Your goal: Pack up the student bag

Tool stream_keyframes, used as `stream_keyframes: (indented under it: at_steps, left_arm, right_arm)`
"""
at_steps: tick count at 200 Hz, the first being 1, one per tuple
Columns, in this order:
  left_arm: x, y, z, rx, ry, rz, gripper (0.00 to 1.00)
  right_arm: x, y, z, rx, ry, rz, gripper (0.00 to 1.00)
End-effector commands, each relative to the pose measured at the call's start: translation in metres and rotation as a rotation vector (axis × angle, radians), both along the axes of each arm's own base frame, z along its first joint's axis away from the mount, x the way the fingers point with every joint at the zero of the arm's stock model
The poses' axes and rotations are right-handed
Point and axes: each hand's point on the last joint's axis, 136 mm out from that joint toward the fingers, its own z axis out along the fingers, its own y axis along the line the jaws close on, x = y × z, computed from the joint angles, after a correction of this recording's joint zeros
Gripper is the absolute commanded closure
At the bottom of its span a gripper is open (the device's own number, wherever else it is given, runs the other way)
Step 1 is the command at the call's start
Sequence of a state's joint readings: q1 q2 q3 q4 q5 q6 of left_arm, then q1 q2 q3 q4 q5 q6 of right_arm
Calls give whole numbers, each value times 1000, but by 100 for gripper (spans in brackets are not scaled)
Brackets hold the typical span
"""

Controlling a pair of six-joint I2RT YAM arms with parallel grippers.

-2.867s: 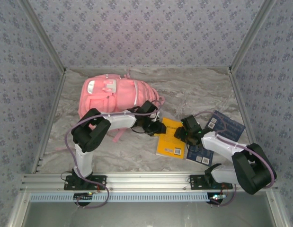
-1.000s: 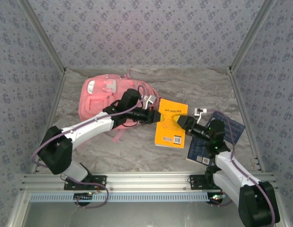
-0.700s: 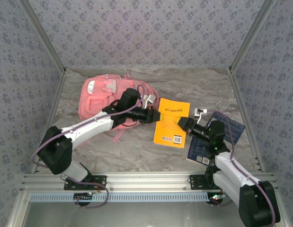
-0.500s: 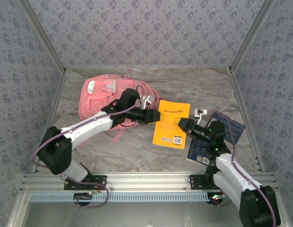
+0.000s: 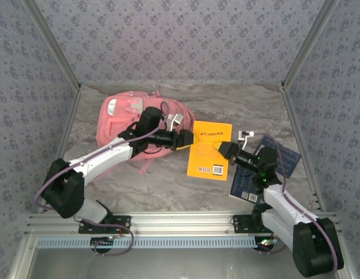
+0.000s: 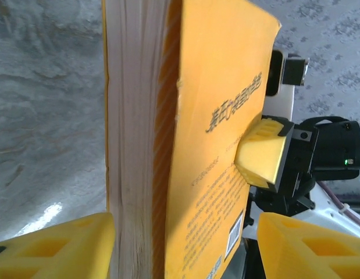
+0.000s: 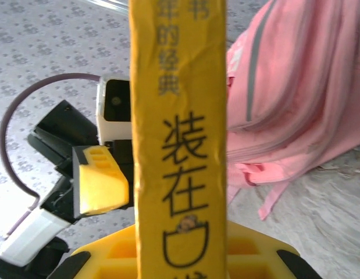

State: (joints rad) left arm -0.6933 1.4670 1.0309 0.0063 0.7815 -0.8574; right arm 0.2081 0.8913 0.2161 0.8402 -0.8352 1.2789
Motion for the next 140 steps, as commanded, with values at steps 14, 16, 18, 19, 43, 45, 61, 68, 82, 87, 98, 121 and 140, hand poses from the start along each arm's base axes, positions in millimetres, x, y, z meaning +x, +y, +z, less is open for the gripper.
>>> stream_keyframes:
  at_steps: [14,16,18,19,43,45,61,68,82,87,98,121,140]
  left_arm:
    - [-13,-7,18,-44,-50,-75,36]
    - [-13,-7,18,-45,-51,-74,36]
    - [-13,-7,18,-44,-51,-73,36]
    - [-13,-7,19,-45,-52,-73,36]
    - [-16,-6,28,-66,-73,-80,36]
    - [-16,-6,30,-70,-76,-82,36]
    - [-20,-7,40,-104,-85,-98,36]
    - [-22,-8,46,-124,-90,-109,36]
    - [-27,-9,55,-157,-98,-127,36]
    - [-29,-10,59,-169,-103,-134,36]
    - [-34,-11,66,-190,-115,-149,36]
    - [-45,-14,80,-235,-142,-185,40]
    - [-51,-14,89,-255,-167,-200,50]
  right_arm:
    - [-20,7,70,98,-228,87,100]
    - [-20,7,72,100,-231,89,100]
    - [-21,7,73,102,-233,92,100]
    - [-21,7,74,103,-236,93,100]
    - [-27,8,87,127,-266,120,100]
    - [-28,8,88,130,-267,122,100]
    - [-32,9,95,143,-283,140,100]
    - [-33,9,97,148,-286,145,100]
    - [-34,10,101,157,-290,151,100]
    - [-34,10,101,159,-292,153,100]
    - [-33,10,101,159,-288,153,100]
    - [-28,10,92,135,-269,134,100]
    - [-24,10,84,105,-253,120,100]
